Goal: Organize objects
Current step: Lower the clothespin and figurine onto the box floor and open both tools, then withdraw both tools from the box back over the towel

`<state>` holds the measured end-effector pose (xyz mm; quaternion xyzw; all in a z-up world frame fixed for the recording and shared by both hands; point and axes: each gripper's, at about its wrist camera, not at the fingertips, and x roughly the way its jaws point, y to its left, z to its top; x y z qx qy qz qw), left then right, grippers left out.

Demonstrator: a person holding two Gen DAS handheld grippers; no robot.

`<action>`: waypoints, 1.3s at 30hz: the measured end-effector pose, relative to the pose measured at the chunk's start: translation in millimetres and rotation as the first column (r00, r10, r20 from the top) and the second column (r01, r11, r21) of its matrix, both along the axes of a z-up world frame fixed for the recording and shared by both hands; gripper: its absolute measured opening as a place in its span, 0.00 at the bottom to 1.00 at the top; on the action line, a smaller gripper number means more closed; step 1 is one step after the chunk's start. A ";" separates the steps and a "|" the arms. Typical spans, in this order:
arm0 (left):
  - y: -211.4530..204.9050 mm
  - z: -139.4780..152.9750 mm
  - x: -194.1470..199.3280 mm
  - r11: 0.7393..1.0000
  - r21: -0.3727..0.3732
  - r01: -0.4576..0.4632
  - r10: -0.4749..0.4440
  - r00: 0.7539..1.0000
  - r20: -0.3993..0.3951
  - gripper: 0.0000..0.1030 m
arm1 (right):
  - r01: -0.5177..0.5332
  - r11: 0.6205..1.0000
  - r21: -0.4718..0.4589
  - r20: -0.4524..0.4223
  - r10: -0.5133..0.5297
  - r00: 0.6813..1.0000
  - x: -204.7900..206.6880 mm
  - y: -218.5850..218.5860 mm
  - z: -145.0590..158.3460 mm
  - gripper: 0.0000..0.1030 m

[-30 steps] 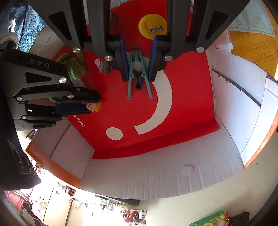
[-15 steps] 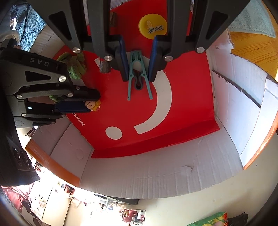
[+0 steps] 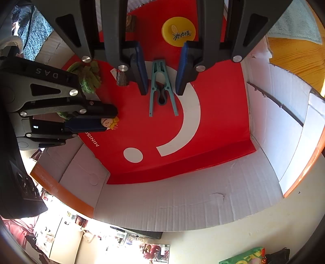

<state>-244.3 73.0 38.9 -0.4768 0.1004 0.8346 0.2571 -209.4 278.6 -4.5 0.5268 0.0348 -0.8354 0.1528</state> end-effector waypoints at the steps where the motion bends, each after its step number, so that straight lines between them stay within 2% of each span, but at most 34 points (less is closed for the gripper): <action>1: -0.2 0.2 0.7 1.000 0.001 -0.002 0.002 1.000 0.000 0.29 | 0.000 1.000 0.000 0.000 0.000 1.000 0.2 0.3 0.2 0.21; 10: -3.0 6.2 4.3 1.000 0.014 -0.013 0.013 1.000 -0.012 0.29 | 0.003 1.000 0.013 -0.012 -0.002 1.000 4.0 -3.2 -0.2 0.21; 16: -3.9 16.9 11.7 1.000 0.021 -0.020 0.021 0.998 -0.051 0.29 | 0.013 1.000 0.013 -0.038 -0.012 0.999 9.6 -1.8 6.1 0.22; 20: -6.6 26.6 20.7 0.999 0.028 -0.025 0.027 0.996 -0.080 0.35 | 0.018 1.000 0.004 -0.052 -0.018 0.998 12.7 0.4 12.3 0.22; 28: -16.6 50.2 47.2 0.998 0.054 -0.034 0.042 0.988 -0.147 0.35 | 0.018 1.000 -0.007 -0.116 -0.019 0.993 31.1 -1.1 33.2 0.22; 32: -25.5 60.4 63.0 0.996 0.085 -0.041 0.055 0.984 -0.170 0.41 | 0.014 0.999 -0.039 -0.150 -0.020 0.989 40.3 -2.4 46.8 0.22; 39: -36.2 71.2 98.1 0.993 0.107 -0.047 0.070 0.971 -0.227 0.42 | 0.000 0.996 -0.085 -0.243 -0.021 0.970 78.7 -6.0 65.6 0.22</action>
